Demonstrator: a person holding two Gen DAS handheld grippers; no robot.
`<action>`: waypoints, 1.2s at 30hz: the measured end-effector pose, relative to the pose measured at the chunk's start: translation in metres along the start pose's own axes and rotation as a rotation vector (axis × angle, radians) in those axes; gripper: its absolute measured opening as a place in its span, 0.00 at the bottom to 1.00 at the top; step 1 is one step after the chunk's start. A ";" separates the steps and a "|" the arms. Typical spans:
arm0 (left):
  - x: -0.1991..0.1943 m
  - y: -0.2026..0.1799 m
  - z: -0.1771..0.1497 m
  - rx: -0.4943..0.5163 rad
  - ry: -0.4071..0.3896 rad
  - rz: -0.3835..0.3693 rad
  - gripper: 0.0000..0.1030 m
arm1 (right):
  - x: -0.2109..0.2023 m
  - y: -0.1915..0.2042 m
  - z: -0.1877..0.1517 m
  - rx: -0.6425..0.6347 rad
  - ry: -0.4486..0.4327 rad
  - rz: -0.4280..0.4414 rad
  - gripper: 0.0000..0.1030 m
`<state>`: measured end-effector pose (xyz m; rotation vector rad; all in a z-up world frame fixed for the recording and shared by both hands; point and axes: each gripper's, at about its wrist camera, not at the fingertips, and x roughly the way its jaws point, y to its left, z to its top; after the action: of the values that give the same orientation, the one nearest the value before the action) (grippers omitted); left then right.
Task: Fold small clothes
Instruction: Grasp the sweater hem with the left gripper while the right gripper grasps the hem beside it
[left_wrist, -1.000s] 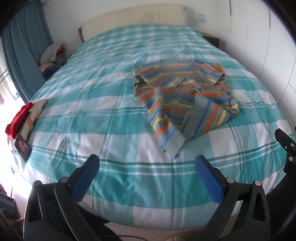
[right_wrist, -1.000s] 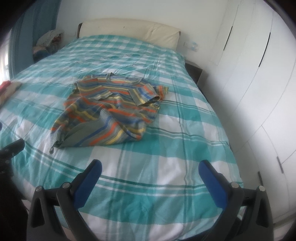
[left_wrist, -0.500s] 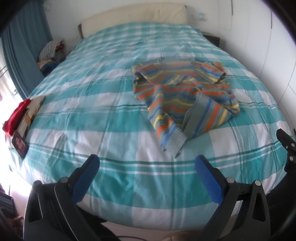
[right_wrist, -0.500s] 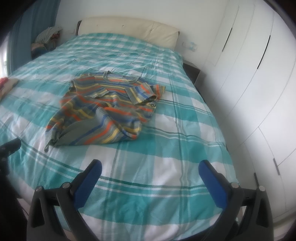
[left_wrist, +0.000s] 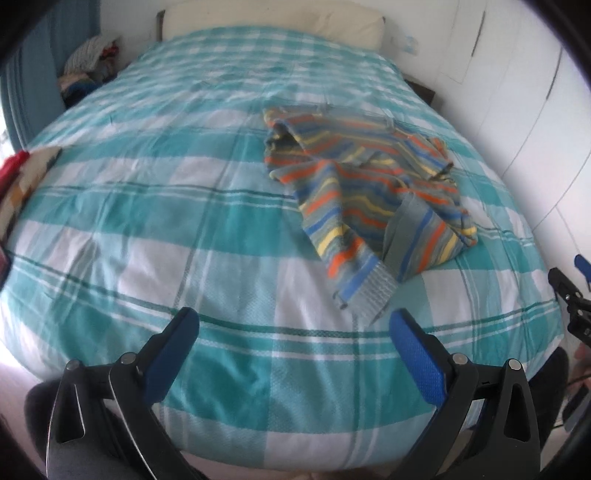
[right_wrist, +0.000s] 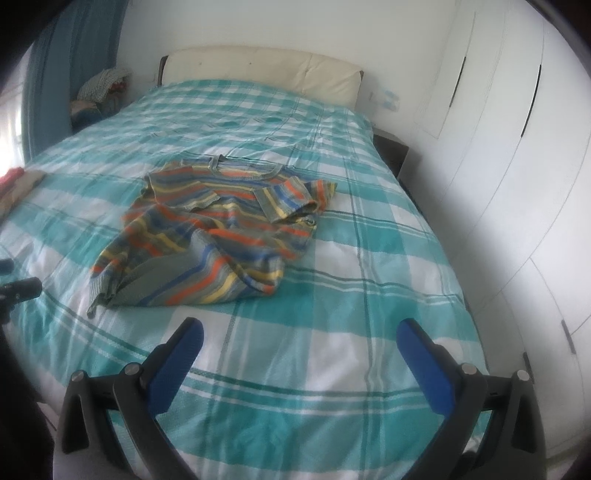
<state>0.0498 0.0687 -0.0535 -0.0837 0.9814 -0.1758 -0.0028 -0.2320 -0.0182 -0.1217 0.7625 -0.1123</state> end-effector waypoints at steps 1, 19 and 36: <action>0.007 0.008 0.001 -0.010 0.009 -0.029 1.00 | 0.010 -0.004 0.001 0.000 -0.007 0.056 1.00; 0.079 -0.002 0.018 -0.081 0.117 -0.349 0.08 | 0.130 0.048 0.042 -0.140 0.112 0.539 0.05; 0.023 0.062 -0.023 -0.055 0.136 -0.208 0.64 | 0.027 -0.039 -0.097 0.147 0.194 0.536 0.60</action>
<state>0.0501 0.1256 -0.0945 -0.2274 1.1132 -0.3491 -0.0532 -0.2810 -0.1000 0.2379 0.9536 0.3337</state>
